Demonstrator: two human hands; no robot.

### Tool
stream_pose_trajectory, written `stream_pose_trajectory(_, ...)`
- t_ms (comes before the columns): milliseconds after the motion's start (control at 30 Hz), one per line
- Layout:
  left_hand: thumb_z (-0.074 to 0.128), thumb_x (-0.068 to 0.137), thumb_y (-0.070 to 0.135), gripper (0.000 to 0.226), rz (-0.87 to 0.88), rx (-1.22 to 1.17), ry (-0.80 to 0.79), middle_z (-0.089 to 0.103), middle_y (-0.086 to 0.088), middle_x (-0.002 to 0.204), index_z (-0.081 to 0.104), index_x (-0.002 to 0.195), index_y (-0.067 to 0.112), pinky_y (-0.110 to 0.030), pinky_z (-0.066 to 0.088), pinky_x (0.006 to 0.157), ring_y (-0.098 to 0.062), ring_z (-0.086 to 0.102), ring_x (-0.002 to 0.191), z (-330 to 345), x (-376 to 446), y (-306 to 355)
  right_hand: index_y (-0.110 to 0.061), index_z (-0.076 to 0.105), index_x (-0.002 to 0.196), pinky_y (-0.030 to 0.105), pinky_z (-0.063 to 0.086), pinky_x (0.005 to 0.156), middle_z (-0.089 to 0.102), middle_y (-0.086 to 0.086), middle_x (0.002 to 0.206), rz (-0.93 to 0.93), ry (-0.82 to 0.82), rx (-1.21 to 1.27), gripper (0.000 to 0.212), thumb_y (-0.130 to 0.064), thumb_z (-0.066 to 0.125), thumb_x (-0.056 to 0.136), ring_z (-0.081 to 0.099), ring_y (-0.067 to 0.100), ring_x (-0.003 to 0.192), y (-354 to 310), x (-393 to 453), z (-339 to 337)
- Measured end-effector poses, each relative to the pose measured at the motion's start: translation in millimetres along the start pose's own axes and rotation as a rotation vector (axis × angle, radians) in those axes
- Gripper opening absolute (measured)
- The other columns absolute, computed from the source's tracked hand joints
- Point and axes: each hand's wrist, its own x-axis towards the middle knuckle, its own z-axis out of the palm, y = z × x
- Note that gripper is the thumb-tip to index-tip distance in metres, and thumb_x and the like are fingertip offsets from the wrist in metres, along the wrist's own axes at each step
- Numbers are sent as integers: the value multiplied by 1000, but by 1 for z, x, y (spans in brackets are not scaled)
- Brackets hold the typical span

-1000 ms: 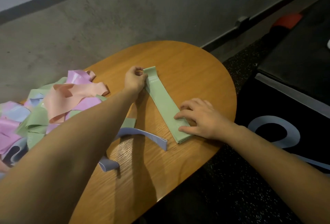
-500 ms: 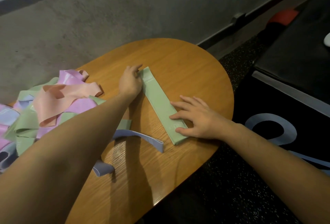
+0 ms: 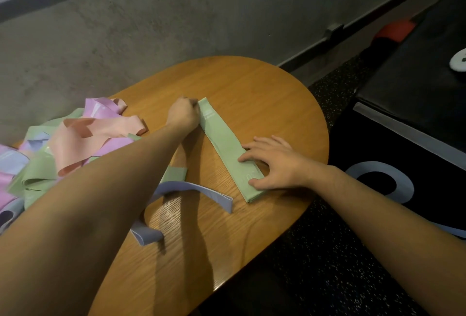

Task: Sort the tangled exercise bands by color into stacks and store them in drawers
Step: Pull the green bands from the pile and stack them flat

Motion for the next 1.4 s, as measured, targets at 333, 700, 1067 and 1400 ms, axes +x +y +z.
stream_pose_trajectory(333,54,102,33,32,96,-153,19,53,-1,138,62,132,24,-40,54,98,-19,59,113,-39,-51,-9,-37,47,142,35,28,117,42,-16,148,71,145,214,51,-45,62,94,32,7,138,-27,-6,-16)
stream_pose_trajectory(700,59,99,25,19,213,-124,122,68,1,114,72,112,19,-34,49,89,-16,61,102,-89,-176,-58,-31,60,127,26,33,107,54,-10,134,-49,232,210,31,-30,61,96,44,11,129,-95,-2,-19)
stream_pose_trajectory(1067,57,98,22,21,66,-149,216,64,14,113,70,114,24,-19,46,85,0,52,100,-117,-278,-138,-22,68,119,25,40,104,65,-6,124,-250,231,103,25,-23,63,94,54,9,118,-183,4,-6)
stream_pose_trajectory(1400,58,97,21,18,-76,-230,318,64,14,110,69,110,28,-28,48,91,-4,56,103,-137,-319,-207,-26,66,124,24,43,96,64,-9,129,-316,152,81,29,-29,60,96,56,9,117,-251,45,16)
